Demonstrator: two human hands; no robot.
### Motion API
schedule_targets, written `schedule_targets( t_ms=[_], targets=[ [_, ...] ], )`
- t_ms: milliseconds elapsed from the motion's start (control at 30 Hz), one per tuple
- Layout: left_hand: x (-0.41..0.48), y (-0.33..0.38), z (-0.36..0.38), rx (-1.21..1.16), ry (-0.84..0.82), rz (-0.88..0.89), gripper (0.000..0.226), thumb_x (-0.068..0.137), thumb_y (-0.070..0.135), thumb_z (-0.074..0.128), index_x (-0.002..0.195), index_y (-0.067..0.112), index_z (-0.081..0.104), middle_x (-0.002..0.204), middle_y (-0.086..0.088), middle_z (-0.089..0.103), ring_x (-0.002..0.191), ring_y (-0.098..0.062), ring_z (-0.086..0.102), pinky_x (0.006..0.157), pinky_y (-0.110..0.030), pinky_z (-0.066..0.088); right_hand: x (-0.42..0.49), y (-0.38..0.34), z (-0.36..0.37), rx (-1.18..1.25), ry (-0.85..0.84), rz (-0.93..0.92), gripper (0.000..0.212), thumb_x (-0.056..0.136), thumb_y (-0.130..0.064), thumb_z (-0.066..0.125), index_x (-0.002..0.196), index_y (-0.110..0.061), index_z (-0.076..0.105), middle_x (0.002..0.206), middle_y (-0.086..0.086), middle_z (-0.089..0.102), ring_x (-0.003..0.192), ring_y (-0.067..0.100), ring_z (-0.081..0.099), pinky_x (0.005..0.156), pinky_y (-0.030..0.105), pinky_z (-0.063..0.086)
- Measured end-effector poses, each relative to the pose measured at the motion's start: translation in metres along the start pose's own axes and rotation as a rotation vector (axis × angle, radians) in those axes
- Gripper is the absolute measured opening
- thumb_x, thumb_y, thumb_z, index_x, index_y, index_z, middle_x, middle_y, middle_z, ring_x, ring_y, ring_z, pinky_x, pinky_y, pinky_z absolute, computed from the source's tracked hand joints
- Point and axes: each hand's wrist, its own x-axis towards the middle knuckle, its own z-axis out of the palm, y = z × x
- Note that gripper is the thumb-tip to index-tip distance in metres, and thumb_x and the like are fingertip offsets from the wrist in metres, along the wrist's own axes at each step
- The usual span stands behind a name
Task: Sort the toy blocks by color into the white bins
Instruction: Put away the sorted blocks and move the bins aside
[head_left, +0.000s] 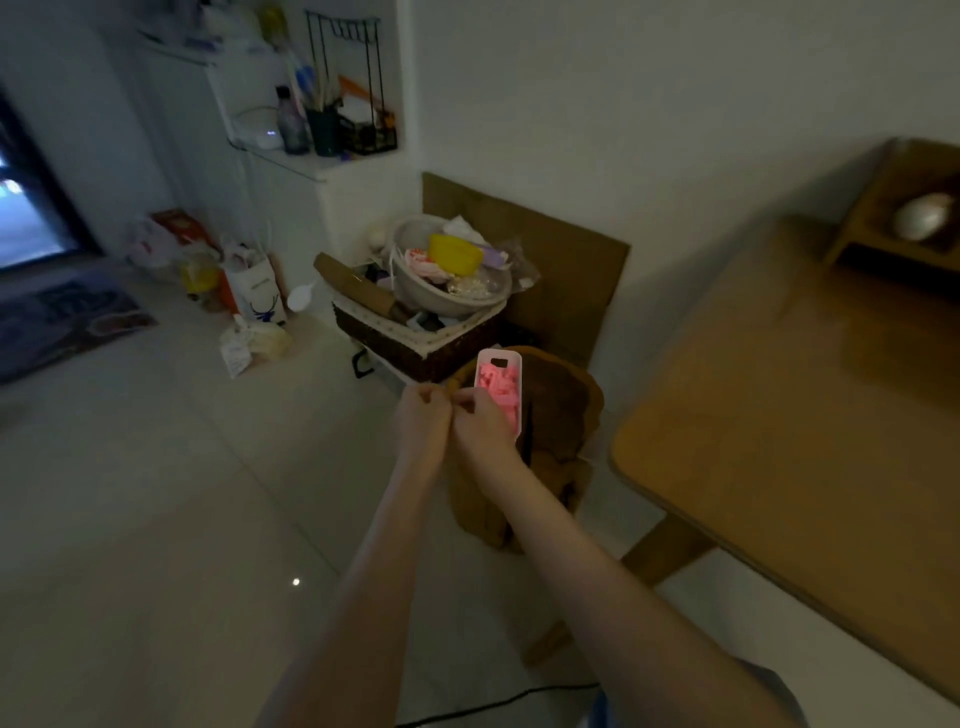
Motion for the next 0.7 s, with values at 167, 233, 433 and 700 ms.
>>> schedule_targets(
  t_ms=[167,233,433,700],
  targets=[
    [-0.059,0.048,-0.032,-0.015,0.192,0.075,0.017,0.097,0.014,0.041,0.103,0.007,0.055,0.092,-0.004,0.054,0.073,-0.009,0.049,0.052,-0.014,0.037,-0.061,-0.042,-0.001,0.061,-0.015,-0.143,0.025,0.096,-0.009,0.042,0.117,-0.01,0.055,0.106,0.001,0.058,0.094,0.013,0.054,0.076,0.022,0.049],
    [-0.089,0.079,-0.028,0.034,0.217,0.14,0.02,0.099,0.017,0.039,0.109,0.007,0.053,0.095,-0.003,0.052,0.084,-0.012,0.05,0.065,-0.02,0.038,-0.081,-0.052,-0.02,0.135,0.036,-0.195,0.02,0.096,-0.011,0.042,0.109,-0.008,0.058,0.102,0.006,0.061,0.094,0.02,0.058,0.083,0.032,0.05],
    [-0.157,0.151,0.035,0.112,-0.035,0.349,0.02,0.099,0.021,0.038,0.107,0.011,0.053,0.098,-0.005,0.056,0.088,-0.021,0.051,0.068,-0.029,0.034,-0.134,-0.068,-0.141,-0.097,0.309,-0.365,0.019,0.094,-0.014,0.043,0.107,-0.017,0.057,0.102,0.0,0.061,0.091,0.015,0.058,0.071,0.026,0.048],
    [-0.247,0.186,0.152,0.389,-0.716,0.379,0.031,0.097,0.03,0.041,0.125,0.016,0.045,0.114,-0.005,0.057,0.078,-0.019,0.067,0.077,-0.038,0.058,-0.185,-0.017,-0.307,-0.72,0.9,-0.189,0.04,0.089,-0.006,0.046,0.129,-0.006,0.039,0.129,0.014,0.048,0.118,0.03,0.047,0.093,0.038,0.041]
  ],
)
